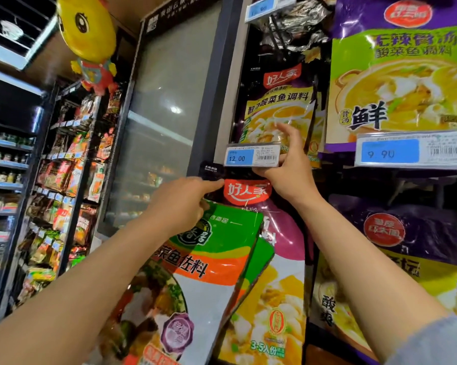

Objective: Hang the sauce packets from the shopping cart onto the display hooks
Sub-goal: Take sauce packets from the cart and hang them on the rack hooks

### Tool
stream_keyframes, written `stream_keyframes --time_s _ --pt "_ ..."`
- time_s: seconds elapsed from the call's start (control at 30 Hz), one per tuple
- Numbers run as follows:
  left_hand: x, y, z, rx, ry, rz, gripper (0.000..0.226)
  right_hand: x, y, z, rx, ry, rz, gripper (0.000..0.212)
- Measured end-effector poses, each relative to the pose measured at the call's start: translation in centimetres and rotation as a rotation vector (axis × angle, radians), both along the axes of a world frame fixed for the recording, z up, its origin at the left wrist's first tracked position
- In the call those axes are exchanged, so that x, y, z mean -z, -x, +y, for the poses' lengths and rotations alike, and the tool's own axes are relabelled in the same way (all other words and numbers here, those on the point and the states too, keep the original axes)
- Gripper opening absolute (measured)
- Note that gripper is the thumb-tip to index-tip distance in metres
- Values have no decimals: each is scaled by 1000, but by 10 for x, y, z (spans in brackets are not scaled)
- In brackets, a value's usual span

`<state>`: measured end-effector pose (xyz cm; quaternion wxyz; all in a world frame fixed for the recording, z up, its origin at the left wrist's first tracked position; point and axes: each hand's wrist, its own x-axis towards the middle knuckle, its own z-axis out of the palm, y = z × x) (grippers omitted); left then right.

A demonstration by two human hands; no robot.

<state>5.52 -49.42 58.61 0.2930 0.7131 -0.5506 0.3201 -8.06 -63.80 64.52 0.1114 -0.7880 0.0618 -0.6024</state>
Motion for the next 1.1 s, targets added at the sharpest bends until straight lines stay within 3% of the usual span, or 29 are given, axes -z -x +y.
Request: stream_keyframes --time_s 0.23,0.43,0.6,0.7,0.77,0.83,0.9,1.0,1.1 --pt "9 -7 -6 -36 101 -72 59 15 6 -28 112 -87 -4 90" --pt "27 -12 14 105 285 89 38 23 11 -16 324 -1 56 80" --pt "50 -22 56 112 360 136 24 58 25 20 579 324 33 66" --pt "67 -25 81 67 375 130 21 77 32 44 630 161 244 80" --pt "77 -26 95 40 340 97 21 86 39 55 738 70 317 76" --pt "87 -28 106 26 307 75 21 104 42 64 817 168 316 64" --pt "96 -28 116 22 295 77 18 125 36 76 728 266 443 75" --pt "103 -28 126 8 290 42 23 149 17 79 625 430 797 89" --pt "106 -28 133 -13 298 32 27 153 6 63 646 417 839 88"
